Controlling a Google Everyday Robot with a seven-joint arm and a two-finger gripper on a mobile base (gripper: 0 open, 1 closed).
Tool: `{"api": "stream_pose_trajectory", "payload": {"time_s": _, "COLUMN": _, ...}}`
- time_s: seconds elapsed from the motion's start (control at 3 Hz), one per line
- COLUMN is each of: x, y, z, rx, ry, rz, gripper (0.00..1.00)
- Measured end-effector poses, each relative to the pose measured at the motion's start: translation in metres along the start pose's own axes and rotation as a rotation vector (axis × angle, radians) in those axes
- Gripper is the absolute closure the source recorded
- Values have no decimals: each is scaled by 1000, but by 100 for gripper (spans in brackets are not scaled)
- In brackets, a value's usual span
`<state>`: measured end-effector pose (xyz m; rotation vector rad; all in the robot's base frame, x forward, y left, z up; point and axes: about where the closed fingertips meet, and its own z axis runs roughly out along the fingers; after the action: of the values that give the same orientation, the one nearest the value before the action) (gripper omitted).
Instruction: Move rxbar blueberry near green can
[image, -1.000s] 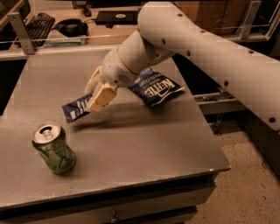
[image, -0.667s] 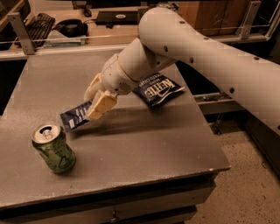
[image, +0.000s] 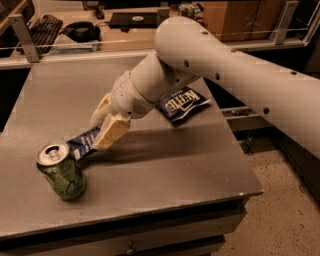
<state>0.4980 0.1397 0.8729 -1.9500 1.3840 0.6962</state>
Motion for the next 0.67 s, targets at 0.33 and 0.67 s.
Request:
{"api": "stream_pose_trajectory", "payload": {"time_s": 0.33, "x": -1, "y": 5, "z": 3, "rx": -5, "ry": -4, "rz": 3, "gripper": 62}}
{"api": "stream_pose_trajectory", "payload": {"time_s": 0.67, "x": 0, "y": 6, "z": 4, "rx": -7, "ry": 0, "rz": 4, "gripper": 38}}
